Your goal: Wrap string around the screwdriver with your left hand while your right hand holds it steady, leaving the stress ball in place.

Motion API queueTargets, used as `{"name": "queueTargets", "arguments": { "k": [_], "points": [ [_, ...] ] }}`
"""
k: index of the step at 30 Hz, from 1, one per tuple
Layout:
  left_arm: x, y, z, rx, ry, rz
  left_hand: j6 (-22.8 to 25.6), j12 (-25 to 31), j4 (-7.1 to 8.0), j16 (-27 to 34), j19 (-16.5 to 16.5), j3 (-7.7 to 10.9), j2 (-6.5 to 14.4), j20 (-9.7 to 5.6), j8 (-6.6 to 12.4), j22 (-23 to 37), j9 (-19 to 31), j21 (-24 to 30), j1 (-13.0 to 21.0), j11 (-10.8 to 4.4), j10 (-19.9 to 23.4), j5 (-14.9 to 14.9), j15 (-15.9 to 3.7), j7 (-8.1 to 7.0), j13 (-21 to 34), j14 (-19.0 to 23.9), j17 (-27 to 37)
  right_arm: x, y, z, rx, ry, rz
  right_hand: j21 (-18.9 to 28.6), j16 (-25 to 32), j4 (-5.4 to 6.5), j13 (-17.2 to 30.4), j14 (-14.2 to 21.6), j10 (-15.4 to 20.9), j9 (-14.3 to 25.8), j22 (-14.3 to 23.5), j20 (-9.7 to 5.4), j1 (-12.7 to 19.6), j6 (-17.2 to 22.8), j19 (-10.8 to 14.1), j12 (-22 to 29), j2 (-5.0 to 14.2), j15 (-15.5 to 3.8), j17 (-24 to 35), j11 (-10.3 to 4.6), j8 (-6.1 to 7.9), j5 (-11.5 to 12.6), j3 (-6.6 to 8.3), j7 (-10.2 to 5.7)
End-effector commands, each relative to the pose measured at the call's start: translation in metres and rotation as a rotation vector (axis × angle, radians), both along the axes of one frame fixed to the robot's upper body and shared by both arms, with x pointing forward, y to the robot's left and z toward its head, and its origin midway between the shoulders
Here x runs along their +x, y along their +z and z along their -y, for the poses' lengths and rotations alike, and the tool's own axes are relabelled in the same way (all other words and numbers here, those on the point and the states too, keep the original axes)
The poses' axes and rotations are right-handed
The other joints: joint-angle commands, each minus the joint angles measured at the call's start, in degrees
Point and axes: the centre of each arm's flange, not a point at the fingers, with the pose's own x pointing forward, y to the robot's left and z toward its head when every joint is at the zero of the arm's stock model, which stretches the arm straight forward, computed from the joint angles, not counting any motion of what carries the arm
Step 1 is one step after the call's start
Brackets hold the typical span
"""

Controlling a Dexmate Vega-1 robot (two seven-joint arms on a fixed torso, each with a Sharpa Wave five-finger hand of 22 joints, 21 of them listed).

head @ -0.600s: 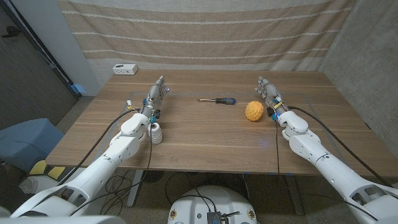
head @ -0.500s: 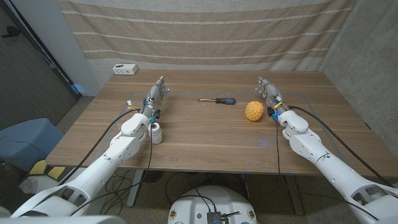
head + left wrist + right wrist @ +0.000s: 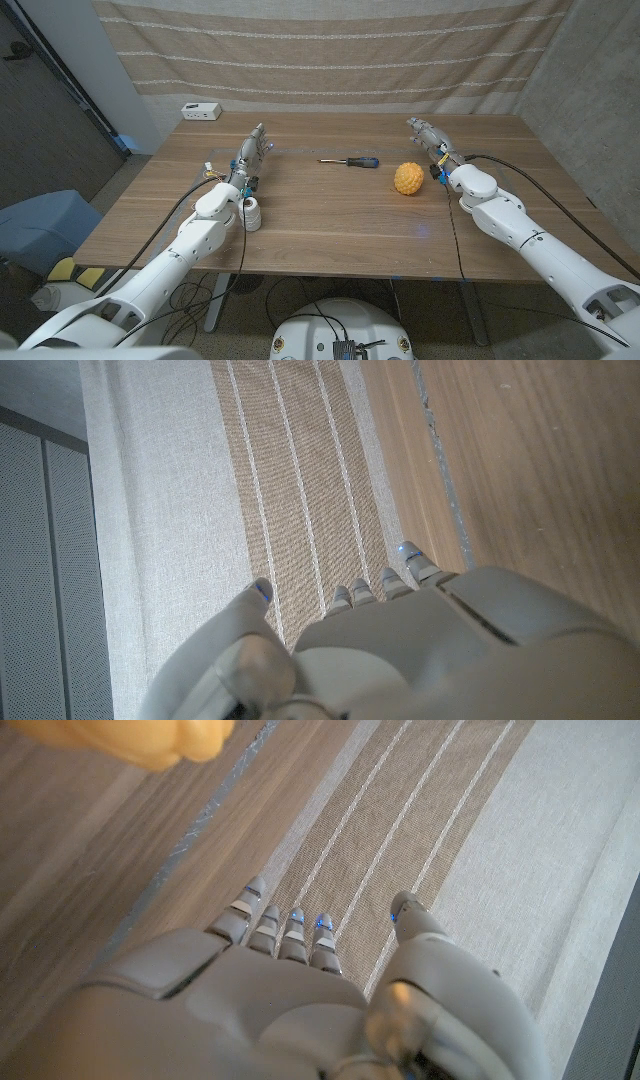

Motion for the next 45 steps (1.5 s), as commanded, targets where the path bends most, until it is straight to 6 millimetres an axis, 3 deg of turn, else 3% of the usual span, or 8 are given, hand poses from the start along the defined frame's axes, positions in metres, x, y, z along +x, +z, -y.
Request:
{"name": "queueTargets", "arguments": {
  "k": [1,9,10,11,25,45],
  "points": [
    [-0.002,-0.003,-0.002,-0.008,-0.001,-0.002,-7.8,0.1,-0.26,0.2,-8.2,0.25,0.9,-1.76,0.11,0.2,0.3,-0.2,0.6,-0.30,-11.2,0.3,-1.46,-0.01,0.2,-11.5,0.1,-0.008,0.034,-0.017,-0.238,-0.068,0.021,0.3,0.3,-0.50,0.2,0.5,0.5,0.2,0.3,0.31,0.5,0.8,0.1,0.3,0.25,0.02,0.1,-0.02,0.57,0.0,0.13,0.00],
    [-0.003,-0.005,-0.001,-0.009,-0.004,-0.005,-7.8,0.1,-0.36,0.1,-7.9,0.25,0.8,-1.72,0.11,0.2,0.3,-0.3,0.7,-0.16,-10.9,0.3,-1.32,-0.01,0.2,-11.3,0.1,-0.013,0.046,-0.032,-0.394,-0.114,0.032,0.5,0.4,-0.80,0.3,1.2,1.2,0.2,0.3,0.44,0.9,1.2,0.4,0.4,0.66,-0.33,0.2,-0.44,0.58,0.0,0.27,-0.03],
    [-0.004,-0.005,-0.001,-0.010,-0.005,-0.005,-8.7,-0.3,0.36,2.9,-8.3,-0.42,0.5,-1.72,0.18,0.3,0.3,-1.3,-0.5,-0.05,-11.1,0.0,-2.97,0.04,0.3,-5.1,0.7,-0.014,0.048,-0.034,-0.410,-0.120,0.033,0.5,0.4,-0.87,0.3,1.3,1.4,0.2,0.3,0.45,1.0,1.3,0.6,0.5,0.73,-0.46,0.2,-0.21,0.57,0.0,0.29,-0.03],
    [-0.004,-0.005,-0.001,-0.008,-0.006,-0.006,-7.9,-0.5,-0.52,-0.1,-7.2,-0.23,0.8,-1.68,0.37,0.3,0.3,-2.2,0.2,-0.08,-10.5,0.1,-1.00,0.00,0.2,-11.0,0.1,-0.015,0.049,-0.036,-0.425,-0.125,0.036,0.5,0.5,-0.91,0.3,1.3,1.4,0.2,0.3,0.46,1.0,1.4,0.6,0.5,0.76,-0.45,0.2,-0.20,0.62,0.0,0.30,-0.05],
    [-0.007,-0.007,0.001,-0.006,-0.010,-0.005,-7.7,-0.4,-0.62,-0.1,-6.8,-0.13,0.8,-1.41,0.30,0.3,0.3,-2.5,0.4,-0.01,-10.3,0.1,-1.11,0.09,0.2,-10.9,0.1,-0.028,0.063,-0.062,-0.644,-0.212,0.073,0.8,0.7,-1.64,0.3,2.7,2.9,0.3,0.3,0.18,2.0,3.0,1.5,0.7,1.44,-1.61,0.2,-0.97,0.85,0.0,0.64,-0.36],
    [-0.015,-0.012,0.001,-0.006,-0.011,-0.010,-7.2,-0.2,-0.67,-0.1,-6.3,-0.02,0.9,-1.02,0.35,0.3,0.3,-2.9,0.6,0.76,-9.5,0.1,-0.76,0.74,0.3,-10.4,0.1,-0.039,0.064,-0.101,-0.930,-0.321,0.066,1.3,1.3,-2.60,0.3,5.4,5.0,0.3,0.2,-0.44,3.8,5.2,3.6,0.9,2.47,-3.45,0.2,-2.46,0.93,0.0,1.31,-0.85]
  ]
}}
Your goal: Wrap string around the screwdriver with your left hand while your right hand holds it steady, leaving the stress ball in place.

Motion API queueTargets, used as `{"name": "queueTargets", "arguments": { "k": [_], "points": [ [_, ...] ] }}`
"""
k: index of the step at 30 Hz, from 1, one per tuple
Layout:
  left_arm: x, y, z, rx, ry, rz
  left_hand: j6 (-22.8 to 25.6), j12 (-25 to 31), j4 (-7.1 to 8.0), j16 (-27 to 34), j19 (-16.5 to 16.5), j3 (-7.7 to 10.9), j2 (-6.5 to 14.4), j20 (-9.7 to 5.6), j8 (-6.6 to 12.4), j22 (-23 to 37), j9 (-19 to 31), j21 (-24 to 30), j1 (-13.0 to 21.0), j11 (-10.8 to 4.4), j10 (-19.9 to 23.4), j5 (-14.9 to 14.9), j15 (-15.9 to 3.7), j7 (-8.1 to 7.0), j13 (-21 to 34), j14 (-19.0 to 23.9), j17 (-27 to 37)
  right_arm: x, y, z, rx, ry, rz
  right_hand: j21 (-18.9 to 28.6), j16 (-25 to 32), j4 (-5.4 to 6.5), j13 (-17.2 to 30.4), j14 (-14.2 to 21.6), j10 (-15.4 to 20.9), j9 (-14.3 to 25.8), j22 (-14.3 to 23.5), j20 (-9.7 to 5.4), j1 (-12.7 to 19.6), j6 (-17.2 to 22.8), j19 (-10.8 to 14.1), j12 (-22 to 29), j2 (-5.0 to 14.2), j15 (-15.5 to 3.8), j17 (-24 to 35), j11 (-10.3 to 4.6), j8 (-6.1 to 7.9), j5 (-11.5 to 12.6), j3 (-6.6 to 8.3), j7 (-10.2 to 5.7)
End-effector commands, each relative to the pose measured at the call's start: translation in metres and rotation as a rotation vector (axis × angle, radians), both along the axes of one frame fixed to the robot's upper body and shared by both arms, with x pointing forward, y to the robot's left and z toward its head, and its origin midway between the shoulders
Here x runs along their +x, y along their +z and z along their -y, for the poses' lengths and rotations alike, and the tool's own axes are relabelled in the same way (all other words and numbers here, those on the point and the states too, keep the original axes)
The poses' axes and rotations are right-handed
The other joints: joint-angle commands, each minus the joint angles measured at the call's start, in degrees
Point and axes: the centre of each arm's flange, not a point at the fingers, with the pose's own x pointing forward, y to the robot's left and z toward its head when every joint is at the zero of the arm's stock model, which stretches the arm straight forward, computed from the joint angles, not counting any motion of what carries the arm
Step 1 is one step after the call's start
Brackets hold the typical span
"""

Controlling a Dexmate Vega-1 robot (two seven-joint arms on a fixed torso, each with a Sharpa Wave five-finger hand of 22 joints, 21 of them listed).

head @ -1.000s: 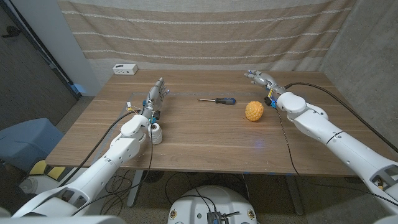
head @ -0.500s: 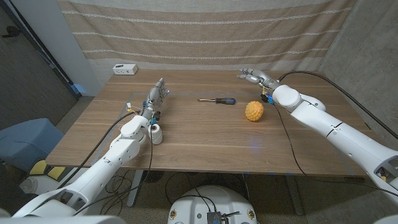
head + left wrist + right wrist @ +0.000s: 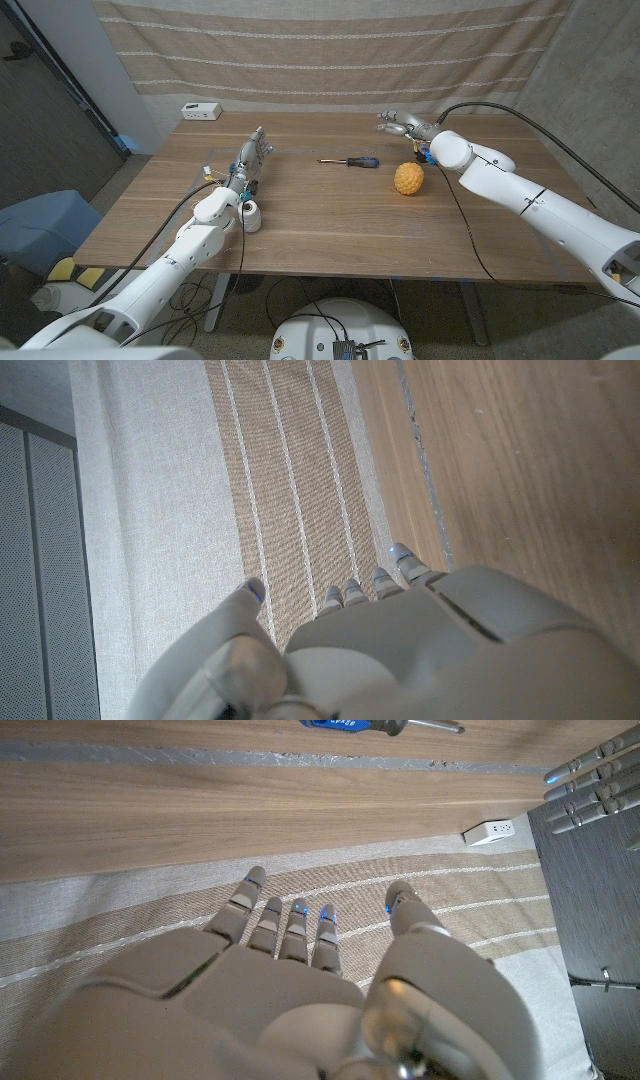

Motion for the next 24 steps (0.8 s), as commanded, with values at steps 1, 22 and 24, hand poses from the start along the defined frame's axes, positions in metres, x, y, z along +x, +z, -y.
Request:
{"name": "queueTargets", "arguments": {
  "k": [1,22,24],
  "points": [
    [-0.004,-0.004,0.000,0.000,-0.001,-0.006,-7.4,0.2,-0.16,0.0,-6.3,0.04,0.9,-1.00,0.35,0.3,0.1,-0.1,0.6,0.72,-9.5,0.1,-0.69,0.51,0.3,-10.4,0.0,-0.008,0.002,-0.027,-0.170,-0.074,0.013,0.5,0.3,-0.41,0.3,0.9,0.6,0.3,0.2,0.07,1.0,0.6,1.0,0.3,0.31,-0.53,0.2,-0.75,0.06,0.0,0.49,-0.14],
    [-0.011,-0.008,-0.007,0.004,0.007,-0.008,-6.9,0.5,-0.11,0.5,-3.8,-0.17,0.3,2.61,0.30,0.4,0.1,-0.5,0.6,5.91,-8.1,0.0,2.99,0.96,0.5,-7.6,0.2,-0.001,-0.005,-0.067,-0.363,-0.118,-0.028,1.0,1.2,-0.72,0.3,4.4,3.7,0.4,0.3,-0.53,3.0,3.2,3.5,0.6,0.92,-2.03,0.4,-1.30,0.28,-0.1,1.13,-0.58],
    [-0.012,-0.008,-0.008,0.002,0.009,-0.007,-6.9,0.6,-0.11,0.4,-3.8,-0.18,0.3,2.60,0.30,0.4,0.1,-0.6,0.6,5.99,-8.0,0.0,3.01,0.97,0.5,-7.6,0.2,0.000,-0.007,-0.070,-0.372,-0.115,-0.033,1.0,1.2,-0.66,0.3,4.5,3.9,0.4,0.3,-0.59,3.2,3.3,3.7,0.6,1.05,-2.21,0.4,-1.21,0.26,-0.1,1.19,-0.58]
  ]
}}
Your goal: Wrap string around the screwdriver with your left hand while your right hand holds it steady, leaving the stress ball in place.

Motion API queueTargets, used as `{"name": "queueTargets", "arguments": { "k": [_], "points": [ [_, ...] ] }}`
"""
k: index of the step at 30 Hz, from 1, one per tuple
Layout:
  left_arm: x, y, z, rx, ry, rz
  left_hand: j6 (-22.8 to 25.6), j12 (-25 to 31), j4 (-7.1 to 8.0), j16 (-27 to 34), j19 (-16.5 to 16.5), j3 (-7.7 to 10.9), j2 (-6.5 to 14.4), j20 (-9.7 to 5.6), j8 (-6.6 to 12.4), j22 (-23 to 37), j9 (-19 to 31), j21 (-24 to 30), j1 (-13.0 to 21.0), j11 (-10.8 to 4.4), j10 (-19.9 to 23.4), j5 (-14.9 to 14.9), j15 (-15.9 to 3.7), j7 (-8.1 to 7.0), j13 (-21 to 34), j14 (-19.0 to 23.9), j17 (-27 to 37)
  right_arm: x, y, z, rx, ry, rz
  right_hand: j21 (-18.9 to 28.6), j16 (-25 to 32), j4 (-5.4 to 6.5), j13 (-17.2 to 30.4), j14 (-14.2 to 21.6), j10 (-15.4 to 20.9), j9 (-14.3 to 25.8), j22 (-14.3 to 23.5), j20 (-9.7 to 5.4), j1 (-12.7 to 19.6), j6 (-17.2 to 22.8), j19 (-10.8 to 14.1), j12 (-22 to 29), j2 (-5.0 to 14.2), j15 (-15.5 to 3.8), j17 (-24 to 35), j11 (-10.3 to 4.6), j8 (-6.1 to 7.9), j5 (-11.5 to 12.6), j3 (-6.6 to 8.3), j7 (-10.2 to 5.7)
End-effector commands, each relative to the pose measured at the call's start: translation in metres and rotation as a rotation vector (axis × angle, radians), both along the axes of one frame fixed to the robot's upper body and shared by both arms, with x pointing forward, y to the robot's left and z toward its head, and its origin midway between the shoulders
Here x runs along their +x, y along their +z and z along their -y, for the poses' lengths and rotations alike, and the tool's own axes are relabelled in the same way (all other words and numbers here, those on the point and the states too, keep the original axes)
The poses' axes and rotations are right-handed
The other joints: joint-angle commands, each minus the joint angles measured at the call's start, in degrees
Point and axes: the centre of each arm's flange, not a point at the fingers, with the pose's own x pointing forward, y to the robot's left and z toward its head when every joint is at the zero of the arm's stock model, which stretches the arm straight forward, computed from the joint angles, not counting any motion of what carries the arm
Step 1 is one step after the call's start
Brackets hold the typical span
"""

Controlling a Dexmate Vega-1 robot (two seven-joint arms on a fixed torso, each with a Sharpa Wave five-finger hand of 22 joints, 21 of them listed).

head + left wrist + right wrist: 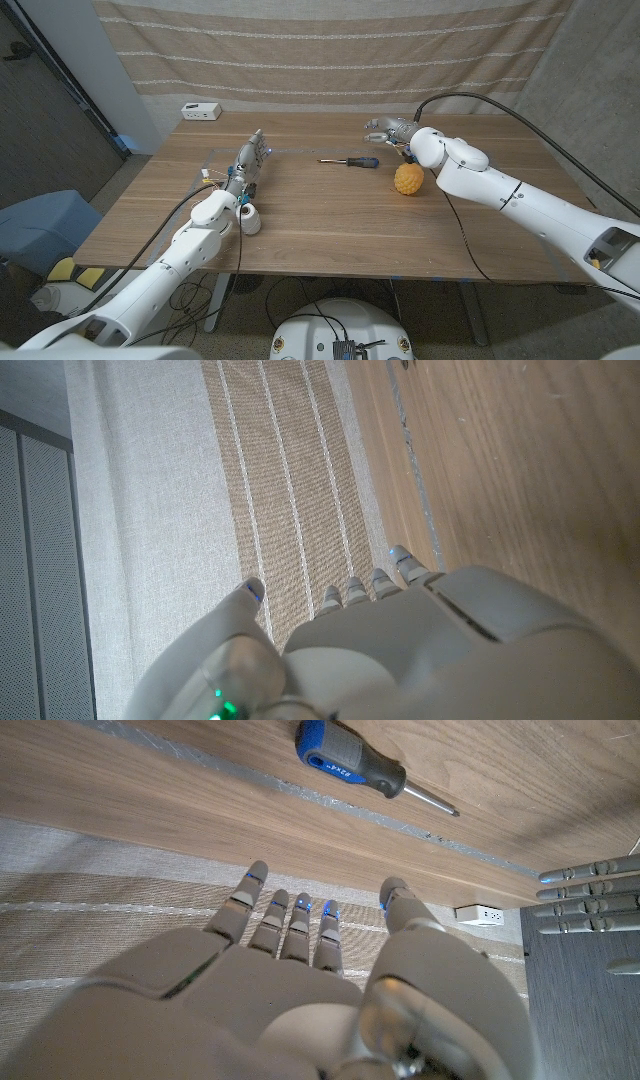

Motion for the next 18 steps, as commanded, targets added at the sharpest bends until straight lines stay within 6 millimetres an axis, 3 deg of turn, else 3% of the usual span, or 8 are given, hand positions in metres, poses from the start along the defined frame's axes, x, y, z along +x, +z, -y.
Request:
{"name": "queueTargets", "arguments": {
  "k": [1,12,18],
  "points": [
    [-0.004,-0.002,-0.004,-0.004,0.006,0.004,-6.8,0.6,-0.11,0.2,-3.5,-0.19,0.3,0.46,0.30,0.2,0.2,-0.2,0.6,0.42,-8.0,-0.1,0.42,0.39,0.2,-7.0,0.2,0.006,-0.006,-0.022,-0.087,-0.015,-0.022,0.2,0.4,0.08,0.3,0.6,0.8,0.1,0.3,-0.10,1.0,0.7,0.8,0.1,0.27,-0.31,0.2,-0.23,0.24,-0.1,0.52,0.05],
    [-0.006,-0.004,-0.007,-0.009,0.011,0.001,-6.7,0.6,-0.09,0.0,-3.3,-0.24,0.2,0.49,0.28,0.2,0.2,-0.4,0.5,0.55,-7.8,-0.1,0.47,0.38,0.2,-7.0,0.2,0.013,-0.014,-0.037,-0.135,-0.010,-0.029,0.3,0.5,0.24,0.3,1.0,1.1,0.1,0.3,-0.54,1.7,1.1,1.4,0.0,0.69,-0.87,0.3,-0.56,0.17,-0.1,0.87,-0.17],
    [-0.007,-0.005,-0.009,-0.011,0.014,-0.003,-6.6,0.5,-0.08,0.0,-3.2,-0.26,0.2,0.50,0.29,0.2,0.2,-0.5,0.5,0.56,-7.8,-0.1,0.40,0.33,0.2,-6.9,0.2,0.018,-0.019,-0.041,-0.155,-0.019,-0.024,0.4,0.5,-0.24,0.3,1.7,1.9,0.1,0.2,-1.02,3.2,1.8,2.4,0.0,0.71,-1.47,0.2,-0.94,0.19,-0.1,1.60,-0.42]
  ]
}}
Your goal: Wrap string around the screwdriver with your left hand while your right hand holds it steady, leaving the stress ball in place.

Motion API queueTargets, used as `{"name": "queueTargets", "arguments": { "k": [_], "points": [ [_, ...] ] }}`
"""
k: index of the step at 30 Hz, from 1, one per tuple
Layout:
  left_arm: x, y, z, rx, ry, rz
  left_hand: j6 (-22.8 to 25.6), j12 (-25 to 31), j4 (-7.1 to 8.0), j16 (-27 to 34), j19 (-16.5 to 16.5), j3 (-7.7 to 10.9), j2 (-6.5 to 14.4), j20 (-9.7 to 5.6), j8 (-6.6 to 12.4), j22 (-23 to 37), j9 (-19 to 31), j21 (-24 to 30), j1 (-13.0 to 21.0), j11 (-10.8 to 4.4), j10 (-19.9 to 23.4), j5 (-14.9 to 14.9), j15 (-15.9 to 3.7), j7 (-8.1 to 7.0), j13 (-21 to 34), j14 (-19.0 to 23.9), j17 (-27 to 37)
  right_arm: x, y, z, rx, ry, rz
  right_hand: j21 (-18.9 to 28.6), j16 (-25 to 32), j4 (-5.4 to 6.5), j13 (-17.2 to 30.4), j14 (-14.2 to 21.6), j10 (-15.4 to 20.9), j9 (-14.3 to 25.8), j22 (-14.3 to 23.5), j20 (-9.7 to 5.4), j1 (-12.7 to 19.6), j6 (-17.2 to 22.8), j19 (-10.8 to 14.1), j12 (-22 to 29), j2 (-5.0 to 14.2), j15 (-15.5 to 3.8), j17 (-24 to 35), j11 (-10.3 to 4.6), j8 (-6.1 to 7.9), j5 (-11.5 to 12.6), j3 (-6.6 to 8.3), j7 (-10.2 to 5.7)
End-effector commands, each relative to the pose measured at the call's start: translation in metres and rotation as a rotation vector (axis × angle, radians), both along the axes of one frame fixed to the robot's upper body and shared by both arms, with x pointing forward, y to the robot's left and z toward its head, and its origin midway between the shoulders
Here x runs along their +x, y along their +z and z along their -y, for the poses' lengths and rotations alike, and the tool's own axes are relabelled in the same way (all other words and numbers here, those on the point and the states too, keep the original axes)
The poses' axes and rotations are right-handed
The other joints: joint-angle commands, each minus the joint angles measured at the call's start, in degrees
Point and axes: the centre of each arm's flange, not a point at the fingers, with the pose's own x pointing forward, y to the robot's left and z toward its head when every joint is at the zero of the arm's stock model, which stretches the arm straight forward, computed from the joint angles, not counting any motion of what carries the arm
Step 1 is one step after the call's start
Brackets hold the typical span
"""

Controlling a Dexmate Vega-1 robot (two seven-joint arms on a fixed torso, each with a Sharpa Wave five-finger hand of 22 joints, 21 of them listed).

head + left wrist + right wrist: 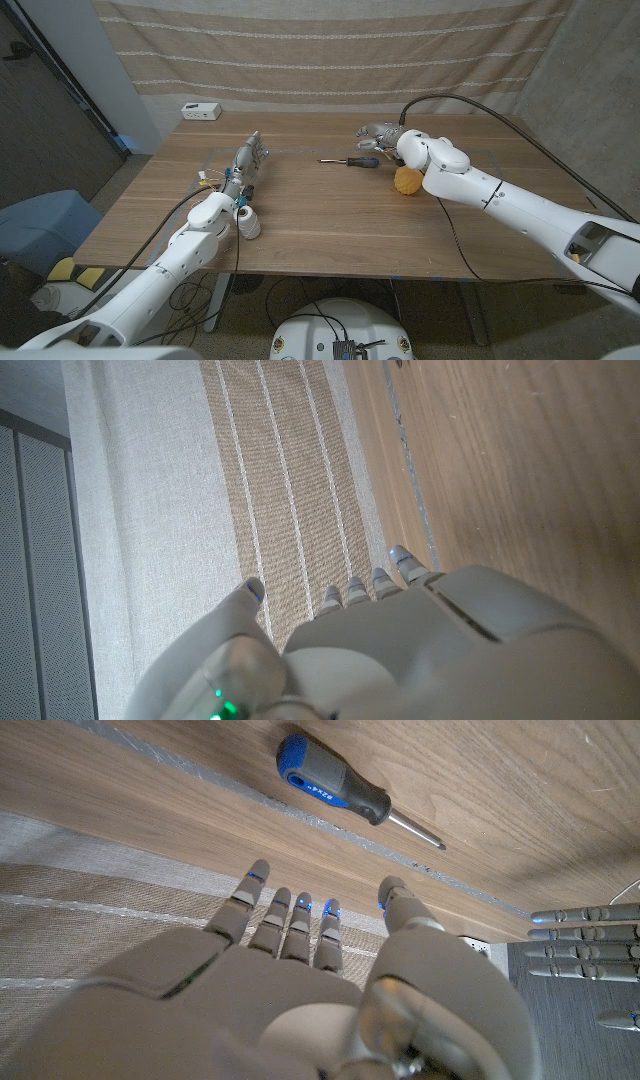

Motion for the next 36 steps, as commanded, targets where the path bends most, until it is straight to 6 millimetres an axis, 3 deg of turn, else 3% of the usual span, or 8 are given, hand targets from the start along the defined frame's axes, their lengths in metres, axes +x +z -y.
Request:
{"name": "queueTargets", "arguments": {
  "k": [1,17,28,36],
  "points": [
    [-0.002,-0.001,-0.004,-0.007,0.006,0.000,-6.7,0.1,-0.08,0.0,-3.2,-0.26,0.2,0.55,0.29,0.2,0.2,-0.1,0.5,0.36,-8.0,-0.1,0.12,0.34,0.2,-7.2,0.1,0.008,-0.009,-0.013,-0.050,-0.006,-0.003,0.5,0.3,-0.31,0.3,0.8,1.0,0.2,0.2,-0.36,1.6,1.0,1.0,0.0,0.17,-0.43,0.1,0.08,0.15,-0.1,0.82,-0.21],
    [-0.002,-0.001,-0.003,-0.004,0.002,-0.005,-6.6,0.1,-0.03,-0.1,-3.1,-0.31,0.2,0.55,0.25,0.2,0.2,-0.5,0.5,0.43,-8.0,-0.1,0.08,0.29,0.3,-7.3,0.1,0.026,-0.024,-0.011,-0.074,-0.060,0.004,0.8,0.7,-0.95,0.3,2.7,2.9,0.2,0.3,-0.81,4.8,3.1,3.1,0.0,0.02,-1.20,0.1,-0.26,0.39,-0.2,1.90,-0.26],
    [-0.002,-0.001,-0.003,-0.003,0.000,-0.009,-6.6,0.0,-0.01,-0.2,-3.0,-0.34,0.2,0.61,0.22,0.2,0.2,-0.7,0.4,0.29,-8.0,-0.1,0.05,0.25,0.3,-7.3,0.1,0.030,-0.032,-0.010,-0.107,-0.102,0.040,1.0,0.7,-2.37,0.3,4.8,4.6,0.2,0.3,-1.37,9.9,4.7,5.1,-0.1,-1.31,-2.84,-0.2,-1.23,0.30,0.1,2.89,-0.78],
    [-0.001,-0.001,-0.003,-0.003,0.000,-0.015,-6.7,0.0,0.01,-0.2,-3.0,-0.37,0.3,0.65,0.19,0.2,0.2,-0.9,0.4,0.37,-8.0,-0.1,0.03,0.22,0.3,-7.3,0.1,0.036,-0.037,-0.011,-0.113,-0.105,0.013,1.2,1.0,-2.11,0.3,6.8,5.7,0.1,0.3,-1.09,11.6,5.8,6.3,-0.2,-3.45,-3.17,-0.2,-1.22,0.30,0.1,1.77,-0.85]
  ]
}}
